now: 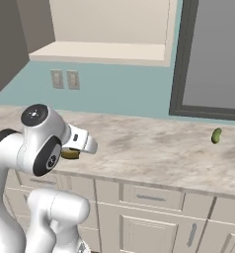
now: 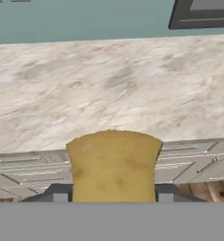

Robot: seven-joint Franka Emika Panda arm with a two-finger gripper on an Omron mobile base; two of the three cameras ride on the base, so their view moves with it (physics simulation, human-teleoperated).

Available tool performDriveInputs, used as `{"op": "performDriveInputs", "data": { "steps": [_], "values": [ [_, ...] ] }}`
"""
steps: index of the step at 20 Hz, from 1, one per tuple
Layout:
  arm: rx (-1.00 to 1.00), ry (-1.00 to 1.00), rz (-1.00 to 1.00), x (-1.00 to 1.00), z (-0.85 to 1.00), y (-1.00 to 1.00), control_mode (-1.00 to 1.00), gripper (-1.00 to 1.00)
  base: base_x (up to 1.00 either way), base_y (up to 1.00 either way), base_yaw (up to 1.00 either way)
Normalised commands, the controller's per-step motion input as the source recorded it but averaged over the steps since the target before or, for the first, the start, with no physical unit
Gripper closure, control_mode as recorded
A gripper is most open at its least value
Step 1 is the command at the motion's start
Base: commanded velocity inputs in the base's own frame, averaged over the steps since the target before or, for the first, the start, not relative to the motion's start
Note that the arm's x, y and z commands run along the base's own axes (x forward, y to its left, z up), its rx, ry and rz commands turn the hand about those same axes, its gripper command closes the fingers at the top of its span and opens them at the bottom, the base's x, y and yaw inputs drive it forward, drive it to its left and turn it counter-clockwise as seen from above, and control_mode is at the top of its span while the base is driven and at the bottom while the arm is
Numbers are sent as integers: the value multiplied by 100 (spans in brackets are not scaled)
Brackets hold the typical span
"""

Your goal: Open the cabinet. Pick the sponge and place it next to the sink. Then close the cabinet.

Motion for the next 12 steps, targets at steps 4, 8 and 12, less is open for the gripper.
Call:
{"op": "performDriveInputs", "data": {
  "steps": [4, 8, 12],
  "values": [
    [0, 0, 0, 0, 0, 0, 100, 100, -55, -19, 0],
    [0, 0, 0, 0, 0, 0, 100, 100, -55, -42, -4],
    [0, 0, 0, 0, 0, 0, 100, 100, -2, -88, -1]
  ]
}}
